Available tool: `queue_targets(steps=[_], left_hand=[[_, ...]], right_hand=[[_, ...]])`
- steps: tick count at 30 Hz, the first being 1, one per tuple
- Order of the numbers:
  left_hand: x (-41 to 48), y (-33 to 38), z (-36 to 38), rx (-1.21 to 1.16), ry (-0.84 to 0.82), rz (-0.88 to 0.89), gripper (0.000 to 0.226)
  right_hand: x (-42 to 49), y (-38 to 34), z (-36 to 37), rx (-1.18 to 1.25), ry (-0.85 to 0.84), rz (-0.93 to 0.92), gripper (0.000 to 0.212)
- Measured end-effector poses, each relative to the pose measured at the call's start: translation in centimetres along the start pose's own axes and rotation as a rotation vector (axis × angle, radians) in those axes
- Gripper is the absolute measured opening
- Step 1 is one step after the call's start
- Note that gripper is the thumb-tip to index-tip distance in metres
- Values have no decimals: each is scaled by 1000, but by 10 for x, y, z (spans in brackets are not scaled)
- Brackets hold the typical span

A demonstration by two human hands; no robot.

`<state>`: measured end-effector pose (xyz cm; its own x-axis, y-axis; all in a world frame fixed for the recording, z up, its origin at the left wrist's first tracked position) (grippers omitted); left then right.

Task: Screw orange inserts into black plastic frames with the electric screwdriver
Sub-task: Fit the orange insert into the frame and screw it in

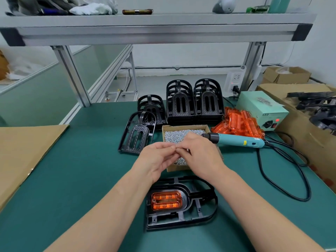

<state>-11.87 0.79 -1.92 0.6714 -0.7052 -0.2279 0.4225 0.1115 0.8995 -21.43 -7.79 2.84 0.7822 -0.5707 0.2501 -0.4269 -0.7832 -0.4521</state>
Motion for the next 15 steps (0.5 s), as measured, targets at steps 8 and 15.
queue_targets(steps=[8, 15], left_hand=[[-5, 6, 1, 79, -95, 9, 10], [-14, 17, -9, 81, -73, 116, 19]], right_hand=[[-2, 16, -12, 181, -12, 103, 18], [-38, 103, -30, 1102, 498, 813, 22]])
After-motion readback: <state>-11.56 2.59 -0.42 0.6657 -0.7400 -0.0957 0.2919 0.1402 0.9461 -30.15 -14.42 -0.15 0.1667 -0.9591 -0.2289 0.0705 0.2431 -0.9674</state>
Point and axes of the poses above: each hand's wrist, its own x-axis towards the middle knuckle, its own z-axis out of the palm, y = z × x, the point moved 6 cm from there along x, towards the middle knuckle, and after that the axes turned 10 degrees about z, right-handed, at the moved point
